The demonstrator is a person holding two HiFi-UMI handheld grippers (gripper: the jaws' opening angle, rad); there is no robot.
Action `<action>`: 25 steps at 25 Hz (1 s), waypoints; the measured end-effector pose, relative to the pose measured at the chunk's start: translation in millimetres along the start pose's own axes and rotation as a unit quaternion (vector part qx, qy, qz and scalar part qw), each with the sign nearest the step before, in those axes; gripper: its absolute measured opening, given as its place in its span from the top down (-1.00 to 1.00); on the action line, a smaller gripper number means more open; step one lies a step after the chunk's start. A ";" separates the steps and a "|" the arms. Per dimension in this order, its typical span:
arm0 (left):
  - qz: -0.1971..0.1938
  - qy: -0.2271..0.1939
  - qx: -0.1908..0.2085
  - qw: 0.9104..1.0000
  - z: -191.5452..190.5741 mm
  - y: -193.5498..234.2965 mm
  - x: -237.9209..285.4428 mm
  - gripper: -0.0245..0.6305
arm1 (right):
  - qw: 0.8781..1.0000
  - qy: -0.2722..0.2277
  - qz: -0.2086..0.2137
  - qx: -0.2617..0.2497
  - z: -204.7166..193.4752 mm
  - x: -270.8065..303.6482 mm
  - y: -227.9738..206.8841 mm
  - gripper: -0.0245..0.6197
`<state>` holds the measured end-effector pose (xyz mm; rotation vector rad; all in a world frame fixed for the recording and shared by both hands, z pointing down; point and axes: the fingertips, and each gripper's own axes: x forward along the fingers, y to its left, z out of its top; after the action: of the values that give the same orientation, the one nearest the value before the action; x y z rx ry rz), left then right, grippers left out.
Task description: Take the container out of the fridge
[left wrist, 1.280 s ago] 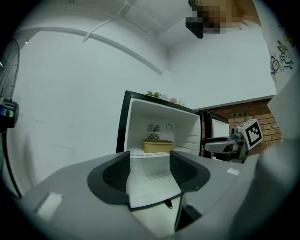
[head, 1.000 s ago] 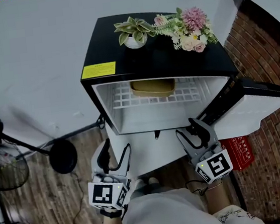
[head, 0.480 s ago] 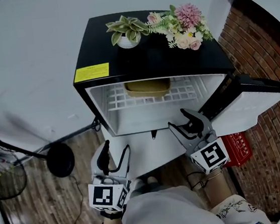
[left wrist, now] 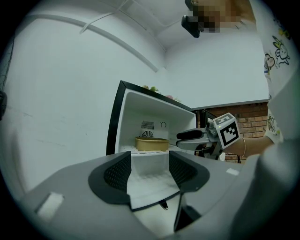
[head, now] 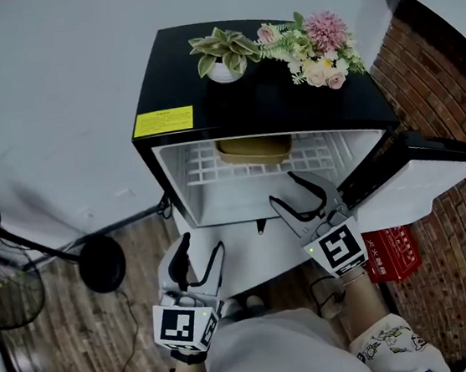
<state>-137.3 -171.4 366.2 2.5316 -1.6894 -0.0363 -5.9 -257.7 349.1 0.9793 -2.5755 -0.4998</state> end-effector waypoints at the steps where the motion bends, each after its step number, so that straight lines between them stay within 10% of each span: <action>1: 0.000 0.000 0.000 1.000 -0.1 -0.4 -0.1 0.17 | 1.000 0.004 0.002 -0.009 0.1 4.0 0.8 0.26; 25: -0.008 -0.006 -0.010 1.000 -2.3 -8.8 -6.9 0.19 | 0.971 0.133 0.027 -0.198 -18.1 74.6 0.0 0.06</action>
<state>-131.6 -161.5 367.4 2.5346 -1.6639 -0.0689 -50.7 -312.4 378.9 0.7748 -2.1466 -0.7738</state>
